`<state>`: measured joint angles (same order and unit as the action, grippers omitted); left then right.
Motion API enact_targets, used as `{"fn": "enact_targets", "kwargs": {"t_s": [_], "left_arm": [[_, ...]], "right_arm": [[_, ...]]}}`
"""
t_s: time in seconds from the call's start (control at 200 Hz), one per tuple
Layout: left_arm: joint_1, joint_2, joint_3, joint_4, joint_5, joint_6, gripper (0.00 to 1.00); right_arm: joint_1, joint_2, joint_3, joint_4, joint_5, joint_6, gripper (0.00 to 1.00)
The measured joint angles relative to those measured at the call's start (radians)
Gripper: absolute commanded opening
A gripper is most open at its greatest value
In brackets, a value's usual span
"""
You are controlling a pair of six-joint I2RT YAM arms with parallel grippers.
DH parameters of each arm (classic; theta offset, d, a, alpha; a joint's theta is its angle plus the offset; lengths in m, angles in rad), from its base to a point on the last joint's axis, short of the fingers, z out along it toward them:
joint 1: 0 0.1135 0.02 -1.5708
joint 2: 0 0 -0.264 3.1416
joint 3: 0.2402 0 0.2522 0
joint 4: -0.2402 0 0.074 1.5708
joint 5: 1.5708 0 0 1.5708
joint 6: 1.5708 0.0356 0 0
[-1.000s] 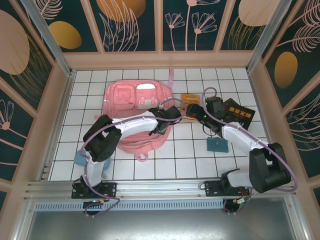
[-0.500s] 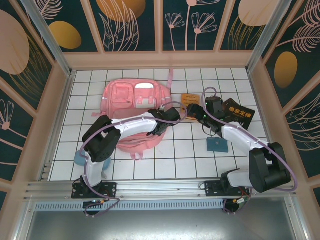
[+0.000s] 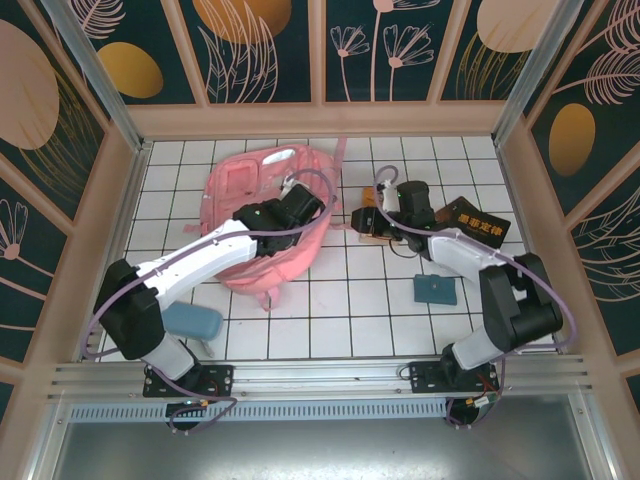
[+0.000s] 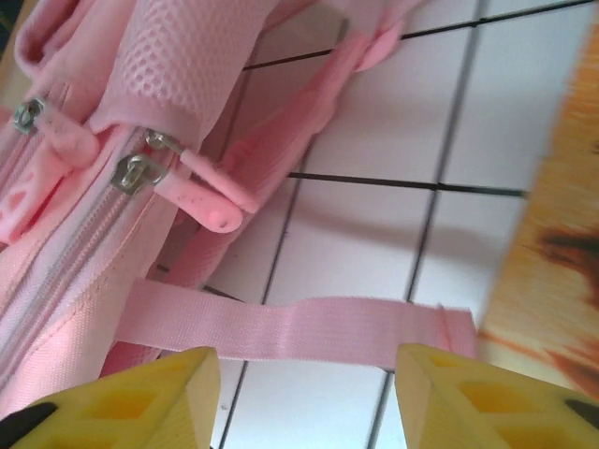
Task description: Pack the student bag
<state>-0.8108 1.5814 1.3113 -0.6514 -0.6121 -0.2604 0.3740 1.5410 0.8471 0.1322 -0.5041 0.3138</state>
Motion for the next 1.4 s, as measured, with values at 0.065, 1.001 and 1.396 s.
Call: {"fn": "enact_targets", "kwargs": {"t_s": [0.065, 1.001, 1.396], "left_arm": [[0.005, -0.006, -0.008, 0.015, 0.0, 0.016, 0.08], [0.008, -0.079, -0.084, 0.057, -0.033, 0.108, 0.04], [0.013, -0.114, -0.11, 0.087, -0.042, 0.141, 0.04]], "right_arm": [[0.008, 0.035, 0.038, 0.0, -0.039, -0.052, 0.42], [-0.001, 0.276, 0.205, 0.047, -0.095, -0.532, 0.19], [0.049, 0.005, -0.026, 0.182, -0.019, -0.533, 0.4]]}}
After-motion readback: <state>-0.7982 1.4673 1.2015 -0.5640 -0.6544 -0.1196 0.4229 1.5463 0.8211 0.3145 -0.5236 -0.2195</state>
